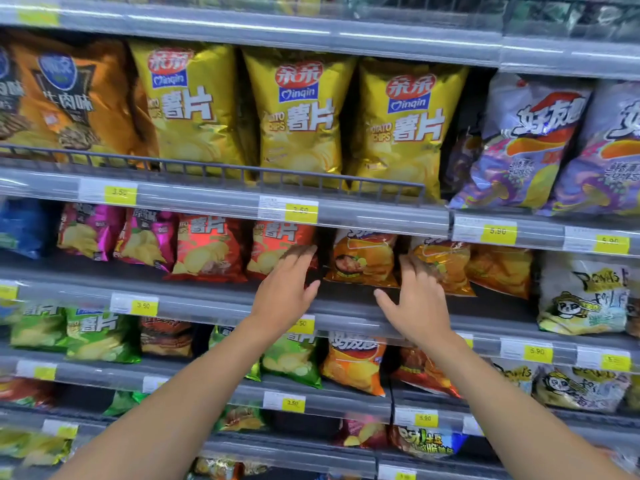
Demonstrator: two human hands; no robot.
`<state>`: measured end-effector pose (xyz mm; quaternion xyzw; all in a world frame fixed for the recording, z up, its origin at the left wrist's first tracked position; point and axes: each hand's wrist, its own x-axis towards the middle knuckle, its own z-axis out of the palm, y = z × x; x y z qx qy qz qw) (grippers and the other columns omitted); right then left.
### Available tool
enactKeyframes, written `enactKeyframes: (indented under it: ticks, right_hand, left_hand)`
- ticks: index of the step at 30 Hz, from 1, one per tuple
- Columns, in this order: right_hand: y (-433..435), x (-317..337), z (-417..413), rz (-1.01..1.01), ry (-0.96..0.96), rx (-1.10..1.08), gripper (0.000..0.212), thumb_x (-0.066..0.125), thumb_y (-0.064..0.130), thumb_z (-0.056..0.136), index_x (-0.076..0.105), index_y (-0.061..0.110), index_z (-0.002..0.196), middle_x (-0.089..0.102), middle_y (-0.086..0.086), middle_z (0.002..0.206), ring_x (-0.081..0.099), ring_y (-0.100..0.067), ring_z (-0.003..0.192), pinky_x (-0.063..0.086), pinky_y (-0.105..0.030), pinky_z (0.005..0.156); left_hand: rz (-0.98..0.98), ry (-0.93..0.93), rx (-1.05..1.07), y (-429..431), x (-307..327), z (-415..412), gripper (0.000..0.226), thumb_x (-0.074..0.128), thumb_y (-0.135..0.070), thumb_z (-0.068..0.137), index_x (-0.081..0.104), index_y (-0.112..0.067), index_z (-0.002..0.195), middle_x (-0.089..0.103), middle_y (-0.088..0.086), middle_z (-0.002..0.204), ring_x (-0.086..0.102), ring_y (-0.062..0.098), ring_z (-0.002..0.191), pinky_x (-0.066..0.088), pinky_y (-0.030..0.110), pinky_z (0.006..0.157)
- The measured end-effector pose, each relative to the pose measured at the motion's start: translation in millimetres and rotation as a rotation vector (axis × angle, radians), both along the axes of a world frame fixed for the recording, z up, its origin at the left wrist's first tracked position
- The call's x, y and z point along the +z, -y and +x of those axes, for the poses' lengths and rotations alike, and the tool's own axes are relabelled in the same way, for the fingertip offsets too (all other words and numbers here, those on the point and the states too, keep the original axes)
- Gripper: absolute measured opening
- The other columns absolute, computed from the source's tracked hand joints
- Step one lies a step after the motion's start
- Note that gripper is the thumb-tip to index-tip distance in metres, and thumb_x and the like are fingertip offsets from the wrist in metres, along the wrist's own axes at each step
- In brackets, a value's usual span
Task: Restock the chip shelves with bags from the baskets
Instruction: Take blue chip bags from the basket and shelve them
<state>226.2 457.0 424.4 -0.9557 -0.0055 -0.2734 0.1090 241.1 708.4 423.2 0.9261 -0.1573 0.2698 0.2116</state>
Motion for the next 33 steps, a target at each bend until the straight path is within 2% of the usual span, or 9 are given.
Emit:
enactKeyframes:
  ticks: [5,9,12,15,17,20,23,26,33]
  right_hand:
    - [-72,10,7,0.038,-0.046,0.054,0.077,0.058,0.059,0.093,0.036,0.015,0.152,0.043,-0.008,0.151,0.042,-0.03,0.138,0.043,-0.045,0.109]
    - [-130,19,22,0.321,-0.214,0.158,0.079,0.067,0.057,0.091,0.041,0.01,0.148,0.066,-0.013,0.111,0.065,-0.026,0.094,0.056,-0.04,0.078]
    - [-168,17,45,0.42,-0.299,0.094,0.062,0.071,0.069,0.08,0.057,0.017,0.11,0.062,0.002,0.079,0.057,-0.015,0.067,0.042,-0.022,0.054]
    - [-197,15,62,0.476,-0.312,0.038,0.099,0.067,0.082,0.059,0.046,0.018,0.131,0.066,-0.001,0.106,0.067,-0.029,0.1,0.053,-0.035,0.077]
    - [-203,11,73,0.514,-0.289,0.006,0.1,0.075,0.074,0.063,0.034,0.023,0.14,0.062,-0.006,0.128,0.062,-0.034,0.117,0.054,-0.047,0.093]
    - [-195,9,83,0.521,-0.267,-0.028,0.077,0.081,0.053,0.076,0.037,0.026,0.132,0.065,-0.008,0.123,0.068,-0.034,0.105,0.056,-0.05,0.09]
    - [-187,11,79,0.582,-0.238,-0.026,0.069,0.082,0.036,0.081,0.038,0.029,0.132,0.068,-0.002,0.116,0.07,-0.028,0.085,0.058,-0.042,0.084]
    - [-188,2,75,0.624,-0.222,0.023,0.095,0.084,0.056,0.065,0.029,0.037,0.139,0.07,-0.002,0.114,0.071,-0.028,0.095,0.059,-0.045,0.087]
    - [-200,-7,80,0.669,-0.233,-0.008,0.119,0.084,0.073,0.054,0.025,0.03,0.148,0.058,0.003,0.136,0.058,-0.026,0.126,0.048,-0.047,0.108]
  left_hand:
    - [0.146,0.145,0.129,-75,0,8,0.035,0.073,-0.032,0.092,0.063,-0.012,0.118,0.063,0.007,0.104,0.061,0.032,0.101,0.052,0.043,0.079]
    - [0.153,0.214,0.307,-141,-1,17,0.04,0.083,-0.023,0.08,0.062,-0.008,0.111,0.062,0.015,0.098,0.06,0.039,0.091,0.051,0.047,0.073]
    - [0.096,0.074,0.432,-182,4,23,0.043,0.084,-0.029,0.081,0.061,-0.002,0.104,0.063,0.02,0.099,0.059,0.041,0.096,0.05,0.049,0.08]
    - [0.069,-0.173,0.482,-204,11,29,0.048,0.075,-0.047,0.088,0.065,-0.002,0.101,0.069,0.02,0.102,0.062,0.04,0.102,0.049,0.046,0.088]
    - [0.032,-0.24,0.44,-215,4,42,0.056,0.071,-0.058,0.085,0.067,-0.003,0.092,0.073,0.02,0.095,0.068,0.04,0.092,0.051,0.043,0.079]
    - [-0.086,-0.348,0.379,-229,-10,63,0.093,0.064,-0.073,0.078,0.063,0.013,0.112,0.074,0.021,0.105,0.07,0.038,0.086,0.053,0.039,0.066]
    - [-0.121,-0.368,0.352,-233,-12,71,0.106,0.066,-0.073,0.08,0.043,0.006,0.147,0.069,0.018,0.125,0.068,0.04,0.105,0.056,0.041,0.076]
    - [-0.117,-0.352,0.284,-228,-5,71,0.127,0.071,-0.072,0.082,-0.004,-0.013,0.166,0.056,0.014,0.148,0.061,0.037,0.126,0.052,0.042,0.088]
    - [-0.112,-0.412,0.293,-221,1,85,0.135,0.07,-0.079,0.077,-0.013,-0.019,0.164,0.057,0.01,0.146,0.064,0.031,0.122,0.054,0.039,0.08]
